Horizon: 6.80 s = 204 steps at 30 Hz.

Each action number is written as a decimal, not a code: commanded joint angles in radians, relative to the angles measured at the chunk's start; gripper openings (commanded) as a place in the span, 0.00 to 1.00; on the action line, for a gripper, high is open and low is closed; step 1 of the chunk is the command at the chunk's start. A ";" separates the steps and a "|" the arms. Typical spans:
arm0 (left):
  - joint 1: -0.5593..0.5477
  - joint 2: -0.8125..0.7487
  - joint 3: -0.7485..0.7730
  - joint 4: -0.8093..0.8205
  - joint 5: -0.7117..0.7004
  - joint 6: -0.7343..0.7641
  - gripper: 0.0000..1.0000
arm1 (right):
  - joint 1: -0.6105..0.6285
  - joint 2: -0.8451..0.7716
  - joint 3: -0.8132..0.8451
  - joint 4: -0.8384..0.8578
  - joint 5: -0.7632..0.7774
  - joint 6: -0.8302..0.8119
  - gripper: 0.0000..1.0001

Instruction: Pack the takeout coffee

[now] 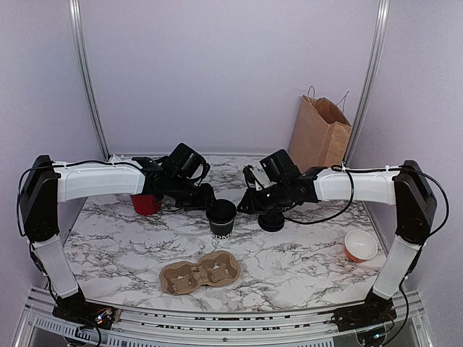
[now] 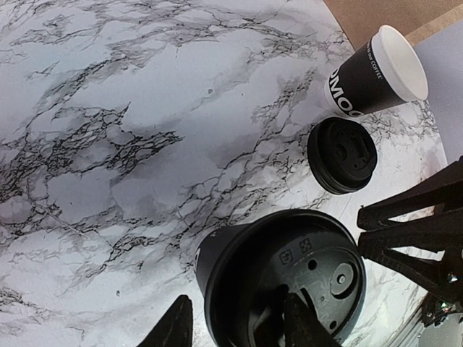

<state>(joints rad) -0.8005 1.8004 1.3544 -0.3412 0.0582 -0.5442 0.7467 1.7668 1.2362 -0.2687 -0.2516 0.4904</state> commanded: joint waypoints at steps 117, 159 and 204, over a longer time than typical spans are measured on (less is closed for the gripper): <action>-0.032 0.044 -0.060 0.037 -0.008 -0.005 0.28 | 0.146 0.020 -0.228 -0.037 0.157 0.104 0.06; -0.039 0.053 -0.054 0.064 0.021 0.030 0.28 | 0.152 0.090 -0.148 -0.072 0.106 0.059 0.04; -0.040 0.043 0.035 -0.005 -0.008 0.081 0.29 | 0.072 -0.052 0.087 -0.110 0.301 0.017 0.15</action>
<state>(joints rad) -0.8341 1.8149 1.3632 -0.2832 0.0437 -0.4839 0.8524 1.7576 1.2823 -0.3637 0.0345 0.5224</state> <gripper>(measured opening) 0.287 0.148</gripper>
